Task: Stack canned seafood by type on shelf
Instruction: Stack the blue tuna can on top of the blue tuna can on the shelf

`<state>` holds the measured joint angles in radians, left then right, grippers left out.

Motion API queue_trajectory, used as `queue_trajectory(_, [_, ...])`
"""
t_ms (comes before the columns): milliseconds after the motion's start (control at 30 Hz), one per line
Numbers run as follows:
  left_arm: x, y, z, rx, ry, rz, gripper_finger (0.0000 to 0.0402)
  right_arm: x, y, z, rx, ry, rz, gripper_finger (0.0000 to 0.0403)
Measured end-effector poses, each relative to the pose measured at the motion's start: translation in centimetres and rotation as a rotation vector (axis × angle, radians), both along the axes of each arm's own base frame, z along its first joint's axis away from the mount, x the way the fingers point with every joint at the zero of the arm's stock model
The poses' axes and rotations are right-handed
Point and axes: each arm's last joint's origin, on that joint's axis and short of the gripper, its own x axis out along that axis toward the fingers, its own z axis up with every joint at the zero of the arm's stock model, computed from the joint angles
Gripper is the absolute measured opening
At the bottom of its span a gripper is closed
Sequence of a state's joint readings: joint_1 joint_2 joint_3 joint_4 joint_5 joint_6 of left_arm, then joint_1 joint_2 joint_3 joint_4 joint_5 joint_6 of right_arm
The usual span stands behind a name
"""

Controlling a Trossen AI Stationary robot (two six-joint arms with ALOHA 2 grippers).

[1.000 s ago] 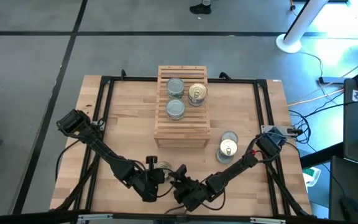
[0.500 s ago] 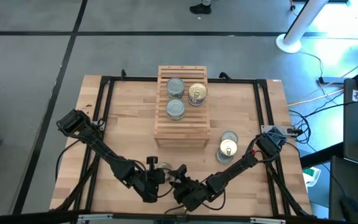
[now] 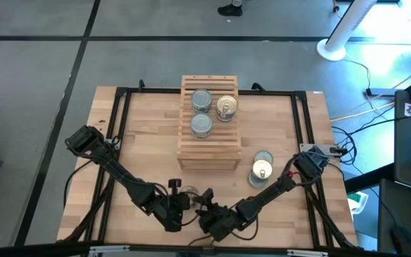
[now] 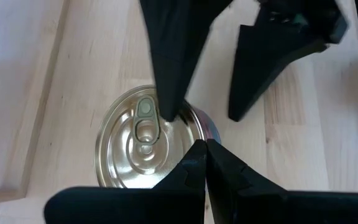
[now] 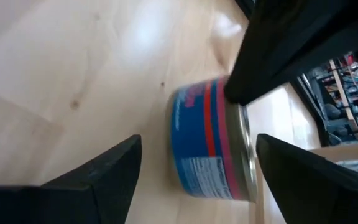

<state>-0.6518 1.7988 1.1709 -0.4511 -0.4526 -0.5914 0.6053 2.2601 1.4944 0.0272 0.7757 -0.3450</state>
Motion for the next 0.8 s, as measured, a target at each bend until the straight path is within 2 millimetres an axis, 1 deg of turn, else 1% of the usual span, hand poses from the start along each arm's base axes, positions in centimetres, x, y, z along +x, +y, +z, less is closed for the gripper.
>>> queue_trajectory(133, [0.0, 0.0, 0.2, -0.022, -0.01, 0.021, 0.0, 0.3, -0.9, -0.2, -0.017, 0.025, -0.022, 0.0312])
queue_trajectory(233, [0.1, -0.1, 0.5, -0.041, -0.032, 0.024, 0.0, 0.4, -1.1, -0.3, -0.021, 0.035, -0.026, 0.0312])
queue_trajectory(600, [0.2, -0.2, 0.6, -0.059, -0.05, 0.022, 0.0, 0.4, -1.1, -0.3, -0.024, 0.038, -0.024, 0.0311])
queue_trajectory(700, [0.3, -0.2, 0.7, -0.06, -0.052, 0.022, 0.0, 0.6, -1.5, -0.3, -0.024, 0.039, -0.032, 0.0299])
queue_trajectory(800, [0.2, -0.2, 0.6, -0.061, -0.05, 0.021, 0.0, 0.8, -1.9, -0.3, -0.02, 0.043, -0.037, 0.0274])
